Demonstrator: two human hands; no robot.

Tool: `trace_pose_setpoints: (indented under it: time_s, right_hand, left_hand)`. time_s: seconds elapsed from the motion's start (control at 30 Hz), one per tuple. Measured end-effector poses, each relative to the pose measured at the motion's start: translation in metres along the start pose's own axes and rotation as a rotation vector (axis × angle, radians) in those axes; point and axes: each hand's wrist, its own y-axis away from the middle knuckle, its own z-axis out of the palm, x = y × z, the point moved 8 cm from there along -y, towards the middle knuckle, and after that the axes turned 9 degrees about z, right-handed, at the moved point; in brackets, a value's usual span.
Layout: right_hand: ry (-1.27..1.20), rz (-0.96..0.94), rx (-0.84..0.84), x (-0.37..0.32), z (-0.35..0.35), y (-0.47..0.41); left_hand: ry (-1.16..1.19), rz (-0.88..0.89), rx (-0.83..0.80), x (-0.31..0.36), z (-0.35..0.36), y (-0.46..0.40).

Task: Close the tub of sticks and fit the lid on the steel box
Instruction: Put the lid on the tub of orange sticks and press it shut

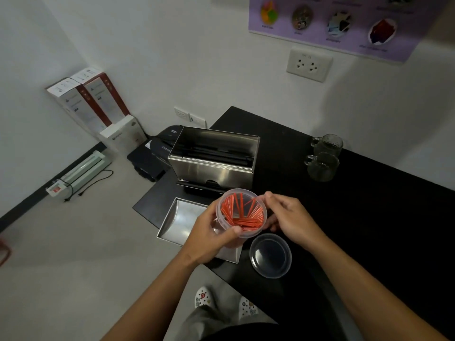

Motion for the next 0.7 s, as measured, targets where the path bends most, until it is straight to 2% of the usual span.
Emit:
trace_pose_setpoints:
  time_s: [0.1, 0.23, 0.33, 0.5, 0.7]
  right_hand:
    - [0.202, -0.036, 0.048, 0.015, -0.005, -0.009]
    - [0.772, -0.037, 0.004, 0.048, 0.0, -0.023]
    - [0.989, -0.037, -0.017, 0.072, 0.005, -0.026]
    - [1.037, -0.078, 0.019, 0.079, 0.006, -0.028]
    - [0.828, 0.004, -0.055, 0.059, -0.003, -0.018]
  left_hand:
    - [-0.023, -0.025, 0.031, -0.007, -0.012, 0.01]
    - [-0.044, -0.055, 0.071, -0.01, -0.027, 0.018]
    - [-0.053, -0.075, 0.104, -0.012, -0.034, 0.022]
    - [-0.077, -0.101, 0.138, -0.016, -0.039, 0.026]
    - [-0.046, -0.107, 0.159, -0.025, -0.042, 0.037]
